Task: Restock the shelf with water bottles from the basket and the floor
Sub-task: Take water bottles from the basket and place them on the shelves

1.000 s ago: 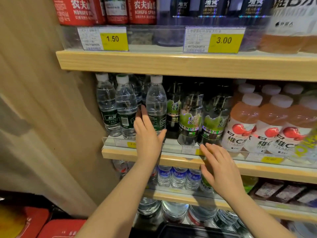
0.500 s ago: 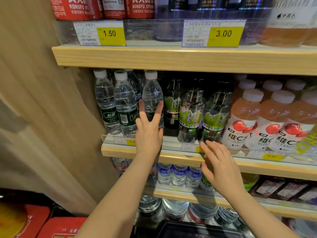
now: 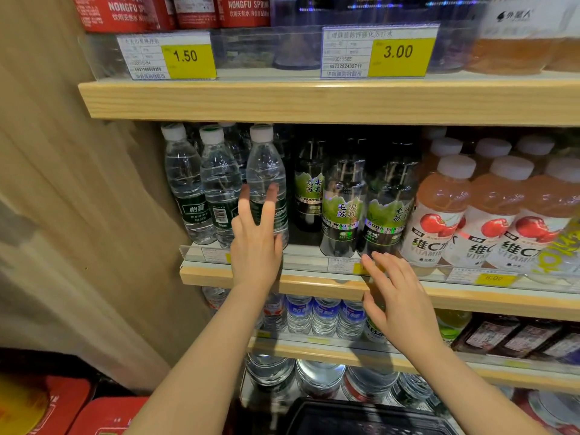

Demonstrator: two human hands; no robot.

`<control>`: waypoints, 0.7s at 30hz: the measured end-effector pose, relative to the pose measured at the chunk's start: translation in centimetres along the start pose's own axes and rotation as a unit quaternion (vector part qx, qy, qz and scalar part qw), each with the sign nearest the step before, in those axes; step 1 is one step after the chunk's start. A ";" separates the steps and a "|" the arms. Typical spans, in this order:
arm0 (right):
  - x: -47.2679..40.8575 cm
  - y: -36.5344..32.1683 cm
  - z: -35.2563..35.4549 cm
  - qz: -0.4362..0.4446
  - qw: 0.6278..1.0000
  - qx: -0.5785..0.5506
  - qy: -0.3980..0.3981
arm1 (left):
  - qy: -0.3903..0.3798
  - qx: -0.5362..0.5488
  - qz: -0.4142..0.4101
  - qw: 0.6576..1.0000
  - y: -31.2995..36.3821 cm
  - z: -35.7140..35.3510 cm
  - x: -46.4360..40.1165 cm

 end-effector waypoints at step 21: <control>29.5 8.6 -17.4 -0.186 0.926 -0.150 -0.292 | -0.467 0.171 0.076 0.864 -1.9 -25.2 38.2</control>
Point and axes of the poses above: each hand's wrist, its own x-axis away from the middle knuckle, its own z-axis out of the back of the hand, y = z × x, the point moved 10 cm from there along -x, towards the middle knuckle, and after that the axes turned 4 degrees about x, right-handed, at the moved point
